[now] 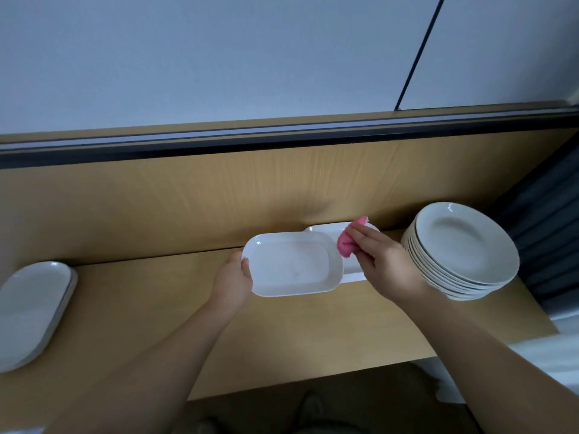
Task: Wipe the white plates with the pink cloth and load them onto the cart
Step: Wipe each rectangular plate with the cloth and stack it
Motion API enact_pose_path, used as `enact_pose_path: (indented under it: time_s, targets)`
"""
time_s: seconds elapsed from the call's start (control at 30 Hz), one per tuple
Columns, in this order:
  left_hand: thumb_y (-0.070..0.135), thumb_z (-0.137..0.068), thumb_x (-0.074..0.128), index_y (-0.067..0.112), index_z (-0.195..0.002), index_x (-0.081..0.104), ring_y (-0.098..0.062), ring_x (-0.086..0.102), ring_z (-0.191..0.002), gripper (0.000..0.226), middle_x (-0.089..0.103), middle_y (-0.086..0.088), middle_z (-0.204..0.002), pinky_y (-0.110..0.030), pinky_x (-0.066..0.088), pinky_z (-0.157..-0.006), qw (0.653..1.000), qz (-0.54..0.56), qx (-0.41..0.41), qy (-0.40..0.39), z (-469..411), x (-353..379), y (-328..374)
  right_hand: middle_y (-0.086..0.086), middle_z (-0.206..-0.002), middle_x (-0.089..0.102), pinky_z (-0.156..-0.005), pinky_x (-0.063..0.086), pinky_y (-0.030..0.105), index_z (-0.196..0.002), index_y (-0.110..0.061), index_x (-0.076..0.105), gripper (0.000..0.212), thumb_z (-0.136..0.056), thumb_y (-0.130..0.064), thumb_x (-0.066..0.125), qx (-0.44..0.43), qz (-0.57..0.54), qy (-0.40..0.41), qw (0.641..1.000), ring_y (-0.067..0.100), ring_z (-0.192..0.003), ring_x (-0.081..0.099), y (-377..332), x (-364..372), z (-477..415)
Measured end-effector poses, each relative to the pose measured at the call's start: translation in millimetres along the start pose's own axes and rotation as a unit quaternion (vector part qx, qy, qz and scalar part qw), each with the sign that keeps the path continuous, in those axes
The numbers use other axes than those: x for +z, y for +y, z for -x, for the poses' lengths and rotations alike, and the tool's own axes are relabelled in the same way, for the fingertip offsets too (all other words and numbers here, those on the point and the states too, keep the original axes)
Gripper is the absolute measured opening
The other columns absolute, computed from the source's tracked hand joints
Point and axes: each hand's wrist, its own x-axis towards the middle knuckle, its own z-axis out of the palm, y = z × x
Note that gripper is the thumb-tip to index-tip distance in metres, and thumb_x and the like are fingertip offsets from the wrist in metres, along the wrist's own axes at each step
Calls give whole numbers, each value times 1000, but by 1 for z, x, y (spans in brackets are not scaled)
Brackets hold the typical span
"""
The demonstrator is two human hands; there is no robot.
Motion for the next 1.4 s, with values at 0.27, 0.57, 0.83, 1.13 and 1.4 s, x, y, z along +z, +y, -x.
enact_pose_path:
  time_s: [0.27, 0.57, 0.83, 1.13, 1.4]
  targets:
    - [23, -102, 33, 12, -120, 54, -21, 58, -88, 30, 64, -2, -100, -32, 46, -73, 998, -50, -36, 25, 28, -52, -82, 8, -106, 65, -81, 43, 12, -108, -1, 66, 30, -83, 14, 61, -24, -16, -19, 999, 14, -97, 56, -71, 58, -11]
    - [22, -103, 34, 9, -118, 57, -17, 53, -84, 31, 64, -5, -102, -30, 41, -74, 993, -81, -75, 35, 31, -85, -142, -10, -100, 58, -81, 46, 16, -93, -10, 62, 26, -88, 14, 52, -55, -53, -101, 992, 5, -91, 58, -129, 116, -25]
    - [24, -102, 35, 10, -121, 55, -24, 59, -93, 30, 65, -7, -104, -30, 41, -74, 992, -98, -82, 18, 23, -93, -158, -3, -103, 62, -81, 43, 10, -102, -6, 66, 26, -85, 12, 58, -65, -41, -130, 989, 3, -92, 55, -147, 146, -30]
    - [34, -99, 42, 11, -124, 48, -26, 60, -101, 34, 64, -6, -110, -34, 45, -82, 975, -212, -15, -66, 17, -114, -164, 10, -116, 64, -80, 54, 39, -110, -6, 66, 35, -78, 8, 63, -141, 31, -248, 958, 33, -95, 62, -138, 211, -35]
    - [60, -83, 58, 23, -153, 16, -20, 39, -132, 89, 34, 1, -151, -35, 37, -103, 943, -258, 86, -191, 20, -125, -189, 20, -155, -27, -119, 3, 44, -155, -13, 9, 65, -100, -38, 34, -46, 134, -431, 891, 34, -147, -15, -150, 271, -17]
